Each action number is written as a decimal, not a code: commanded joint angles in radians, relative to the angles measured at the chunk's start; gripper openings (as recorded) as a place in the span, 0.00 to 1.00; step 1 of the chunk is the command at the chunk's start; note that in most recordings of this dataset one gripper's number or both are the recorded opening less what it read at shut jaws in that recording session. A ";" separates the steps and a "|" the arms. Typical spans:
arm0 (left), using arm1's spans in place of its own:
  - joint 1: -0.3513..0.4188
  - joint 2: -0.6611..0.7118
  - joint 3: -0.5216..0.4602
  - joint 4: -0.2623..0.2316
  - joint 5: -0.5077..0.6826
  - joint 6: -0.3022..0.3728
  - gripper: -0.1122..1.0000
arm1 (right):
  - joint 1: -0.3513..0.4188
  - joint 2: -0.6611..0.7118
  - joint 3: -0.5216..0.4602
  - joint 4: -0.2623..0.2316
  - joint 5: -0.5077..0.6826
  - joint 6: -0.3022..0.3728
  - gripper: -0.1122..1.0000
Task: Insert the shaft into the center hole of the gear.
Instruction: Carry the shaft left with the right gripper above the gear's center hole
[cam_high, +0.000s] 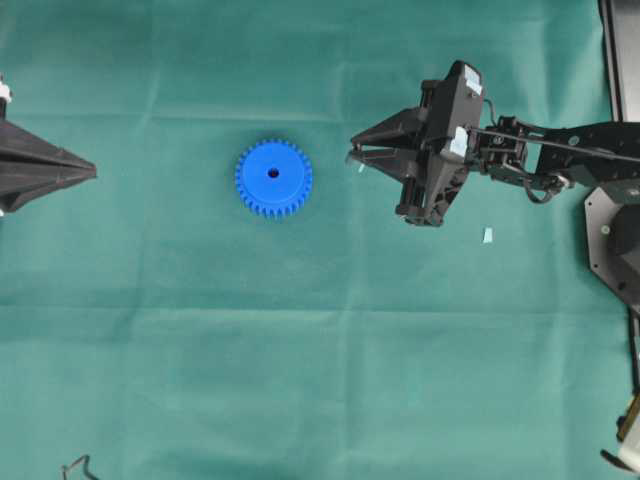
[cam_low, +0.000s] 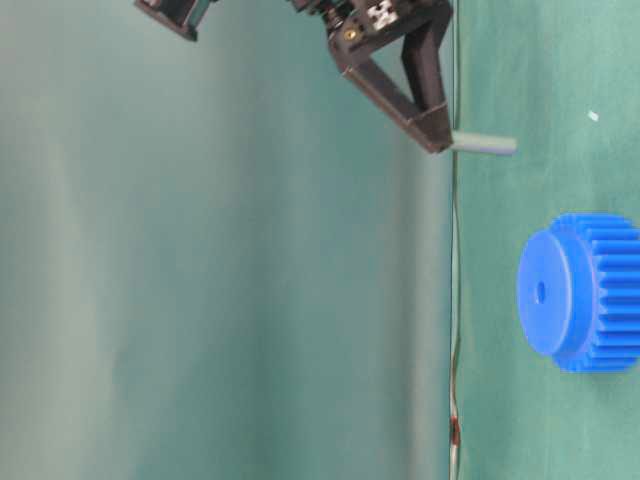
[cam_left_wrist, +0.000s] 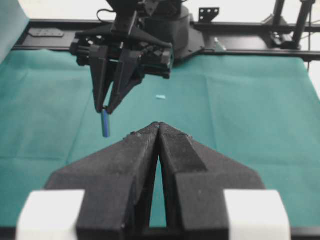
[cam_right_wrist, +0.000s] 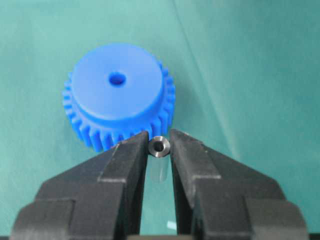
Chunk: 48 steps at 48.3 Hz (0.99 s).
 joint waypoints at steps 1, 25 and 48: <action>-0.003 0.006 -0.025 0.003 -0.005 -0.002 0.10 | 0.008 -0.012 -0.041 -0.003 0.006 -0.002 0.25; -0.003 0.006 -0.025 0.003 -0.005 -0.003 0.10 | 0.048 0.167 -0.318 -0.026 0.091 -0.008 0.25; -0.003 0.006 -0.025 0.003 -0.005 -0.003 0.10 | 0.048 0.196 -0.336 -0.028 0.104 -0.003 0.25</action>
